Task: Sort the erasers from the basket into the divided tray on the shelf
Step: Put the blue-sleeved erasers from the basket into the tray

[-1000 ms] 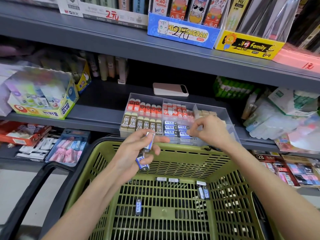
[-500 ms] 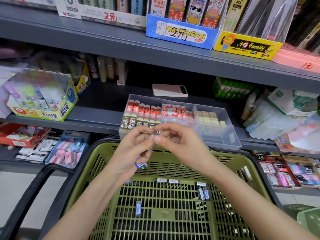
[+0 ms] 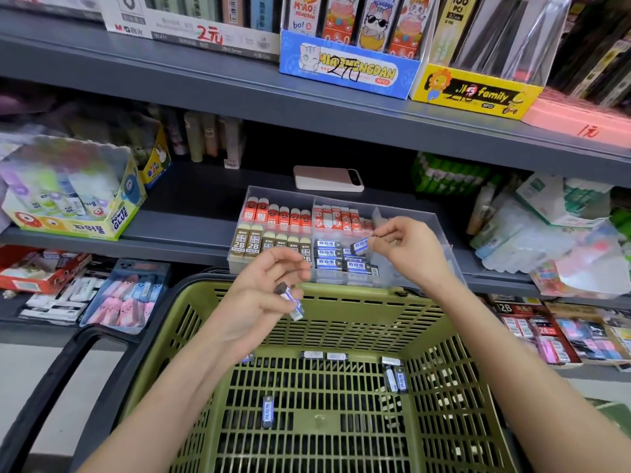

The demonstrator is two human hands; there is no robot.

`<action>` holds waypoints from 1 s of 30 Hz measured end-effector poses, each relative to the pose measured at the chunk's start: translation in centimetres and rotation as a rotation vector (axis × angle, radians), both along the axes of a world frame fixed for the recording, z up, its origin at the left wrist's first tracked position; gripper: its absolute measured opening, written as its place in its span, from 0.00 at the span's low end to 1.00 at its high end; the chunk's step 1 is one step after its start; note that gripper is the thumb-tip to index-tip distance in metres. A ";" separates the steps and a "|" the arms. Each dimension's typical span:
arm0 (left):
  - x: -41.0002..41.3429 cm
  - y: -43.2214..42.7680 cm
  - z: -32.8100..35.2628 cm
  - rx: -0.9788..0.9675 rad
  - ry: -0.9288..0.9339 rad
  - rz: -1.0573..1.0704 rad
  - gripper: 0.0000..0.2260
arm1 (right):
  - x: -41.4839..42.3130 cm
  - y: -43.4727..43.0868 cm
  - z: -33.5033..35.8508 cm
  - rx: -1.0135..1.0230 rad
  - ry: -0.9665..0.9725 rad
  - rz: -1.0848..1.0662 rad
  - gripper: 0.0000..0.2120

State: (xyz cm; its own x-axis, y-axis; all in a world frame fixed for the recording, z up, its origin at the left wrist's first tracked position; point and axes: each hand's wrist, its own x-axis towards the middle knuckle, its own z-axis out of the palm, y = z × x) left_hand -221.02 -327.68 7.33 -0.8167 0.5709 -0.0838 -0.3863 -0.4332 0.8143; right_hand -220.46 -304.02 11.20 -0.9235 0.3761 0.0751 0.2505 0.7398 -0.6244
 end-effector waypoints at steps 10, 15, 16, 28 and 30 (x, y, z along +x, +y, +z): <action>0.4 0.3 0.2 -0.192 0.144 0.134 0.18 | -0.5 0.0 -1.7 0.522 0.039 0.129 0.06; 0.6 0.4 0.2 -0.211 0.175 0.230 0.17 | 0.0 -1.0 -1.0 0.813 0.048 0.153 0.13; 0.6 0.4 0.2 -0.207 0.187 0.247 0.16 | 0.8 -1.6 -0.5 0.686 0.137 0.161 0.14; 1.9 5.8 0.9 -0.405 0.485 0.340 0.12 | 5.9 -3.5 0.7 -0.540 0.244 0.071 0.07; 0.9 6.3 0.7 -0.831 0.901 0.318 0.13 | 4.6 -1.4 0.7 -0.460 0.255 -0.036 0.06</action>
